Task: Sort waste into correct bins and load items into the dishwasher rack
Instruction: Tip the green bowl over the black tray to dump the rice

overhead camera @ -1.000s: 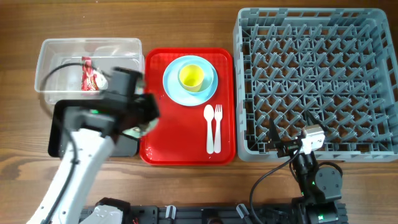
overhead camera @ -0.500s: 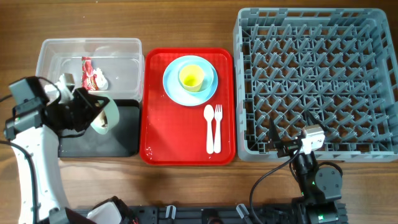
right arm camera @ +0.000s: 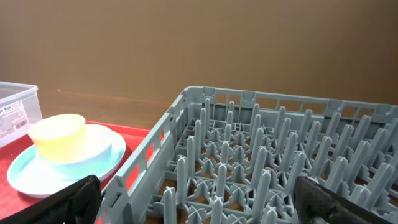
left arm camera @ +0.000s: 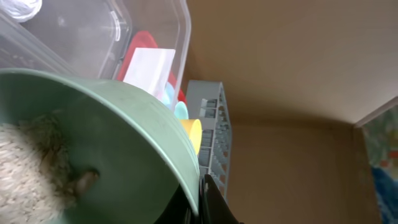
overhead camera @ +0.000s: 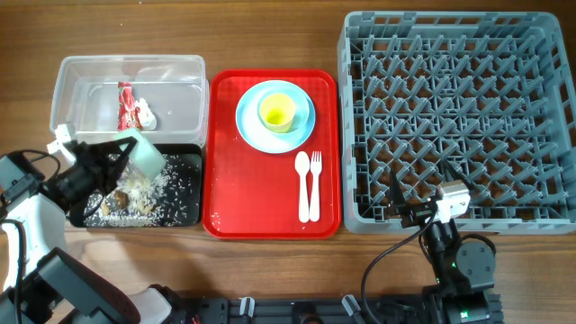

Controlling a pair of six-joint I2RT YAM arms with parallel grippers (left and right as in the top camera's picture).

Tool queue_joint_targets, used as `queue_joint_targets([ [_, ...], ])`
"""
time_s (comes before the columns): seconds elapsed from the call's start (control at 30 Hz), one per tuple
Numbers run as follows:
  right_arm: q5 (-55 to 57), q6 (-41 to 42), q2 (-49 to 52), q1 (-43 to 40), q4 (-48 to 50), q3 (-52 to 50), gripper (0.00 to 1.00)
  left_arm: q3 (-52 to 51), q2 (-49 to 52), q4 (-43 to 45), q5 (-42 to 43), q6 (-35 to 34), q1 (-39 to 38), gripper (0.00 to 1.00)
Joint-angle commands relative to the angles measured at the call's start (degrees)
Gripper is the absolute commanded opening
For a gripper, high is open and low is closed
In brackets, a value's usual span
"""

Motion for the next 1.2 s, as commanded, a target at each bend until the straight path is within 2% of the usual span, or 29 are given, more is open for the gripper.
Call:
queue_joint_targets([
  [0.0, -0.6, -0.6, -0.2, -0.2, 0.2, -0.1, 1.0, -0.4, 0.3, 0.5, 5.2, 1.4, 1.9, 0.04],
  [0.17, -0.7, -0.6, -0.2, -0.2, 0.2, -0.1, 1.0, -0.4, 0.3, 0.6, 7.0, 1.4, 5.5, 0.04],
  [0.3, -0.7, -0.6, -0.2, -0.2, 0.2, -0.1, 1.0, -1.6, 0.3, 0.5, 16.5, 5.6, 6.3, 0.04],
  [0.47, -0.7, -0.6, -0.2, -0.2, 0.2, -0.1, 1.0, -1.6, 0.3, 1.1, 16.5, 7.3, 6.4, 0.04],
  [0.67, -0.7, -0.6, -0.2, -0.2, 0.2, -0.1, 1.0, -1.6, 0.2, -3.5, 16.5, 7.5, 6.4, 0.04],
  [0.73, -0.7, -0.6, -0.2, -0.2, 0.2, -0.1, 1.0, -1.6, 0.3, -1.0, 16.5, 8.5, 6.4, 0.04],
  [0.8, -0.6, -0.6, -0.2, -0.2, 0.2, -0.1, 1.0, -1.6, 0.6, -2.0, 16.5, 4.7, 6.6, 0.04],
  [1.0, -0.7, -0.6, -0.2, -0.2, 0.2, -0.1, 1.0, -1.6, 0.9, -0.2, 16.5, 5.3, 7.1, 0.04],
  [1.07, -0.7, -0.6, -0.2, -0.2, 0.2, -0.1, 1.0, -1.6, 0.9, -4.6, 16.6, 4.3, 7.1, 0.04],
  [1.17, -0.6, -0.6, -0.2, -0.2, 0.2, -0.1, 1.0, -1.6, 0.9, -1.7, 16.4, 6.1, 7.2, 0.04],
])
